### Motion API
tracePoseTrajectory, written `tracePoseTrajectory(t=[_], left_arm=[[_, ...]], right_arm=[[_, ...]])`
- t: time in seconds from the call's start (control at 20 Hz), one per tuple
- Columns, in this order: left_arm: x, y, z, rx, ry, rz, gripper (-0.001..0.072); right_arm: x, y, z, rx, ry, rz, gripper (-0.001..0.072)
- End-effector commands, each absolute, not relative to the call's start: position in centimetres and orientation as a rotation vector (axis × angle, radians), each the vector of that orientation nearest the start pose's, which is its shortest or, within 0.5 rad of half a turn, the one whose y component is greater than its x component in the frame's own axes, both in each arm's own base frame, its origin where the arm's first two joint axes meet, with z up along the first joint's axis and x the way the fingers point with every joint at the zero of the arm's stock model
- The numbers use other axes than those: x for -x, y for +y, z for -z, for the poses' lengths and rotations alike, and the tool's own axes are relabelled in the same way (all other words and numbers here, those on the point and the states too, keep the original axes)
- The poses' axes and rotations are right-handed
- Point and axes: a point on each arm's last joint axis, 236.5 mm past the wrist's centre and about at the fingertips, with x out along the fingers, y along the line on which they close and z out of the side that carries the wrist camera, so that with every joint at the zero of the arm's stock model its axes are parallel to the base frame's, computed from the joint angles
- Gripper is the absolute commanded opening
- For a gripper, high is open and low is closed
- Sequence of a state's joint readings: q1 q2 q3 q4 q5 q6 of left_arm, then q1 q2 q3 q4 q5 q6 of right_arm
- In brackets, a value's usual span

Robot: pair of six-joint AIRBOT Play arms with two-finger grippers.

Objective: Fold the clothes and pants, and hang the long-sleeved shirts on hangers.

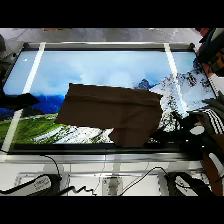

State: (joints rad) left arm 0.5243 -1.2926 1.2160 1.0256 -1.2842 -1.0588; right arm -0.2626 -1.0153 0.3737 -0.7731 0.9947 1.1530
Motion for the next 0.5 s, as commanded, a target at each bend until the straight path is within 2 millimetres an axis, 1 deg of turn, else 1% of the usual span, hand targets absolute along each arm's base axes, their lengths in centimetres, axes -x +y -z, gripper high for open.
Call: tracePoseTrajectory(t=[0.0, 0.15, 0.25, 0.4, 0.45], left_arm=[[-36.2, 7.8, -2.9, 0.405, 1.175, 0.199, 0.0598], [-35.5, 7.4, -1.8, 0.423, 1.201, 0.203, 0.0599], [-35.2, 7.2, -1.2, 0.432, 1.212, 0.203, 0.0599], [-35.0, 7.2, -0.3, 0.443, 1.221, 0.193, 0.0599], [-34.9, 7.2, 0.1, 0.444, 1.224, 0.187, 0.0598]], right_arm=[[-24.2, 9.3, 10.0, -0.878, 1.311, -0.188, 0.0391], [-22.3, 11.2, 10.5, -0.881, 1.413, -0.253, 0.0390], [-22.1, 12.2, 10.9, -0.857, 1.430, -0.274, 0.0381], [-21.8, 14.1, 10.5, -0.852, 1.441, -0.324, 0.0364], [-21.6, 14.5, 10.5, -0.835, 1.447, -0.337, 0.0266]])
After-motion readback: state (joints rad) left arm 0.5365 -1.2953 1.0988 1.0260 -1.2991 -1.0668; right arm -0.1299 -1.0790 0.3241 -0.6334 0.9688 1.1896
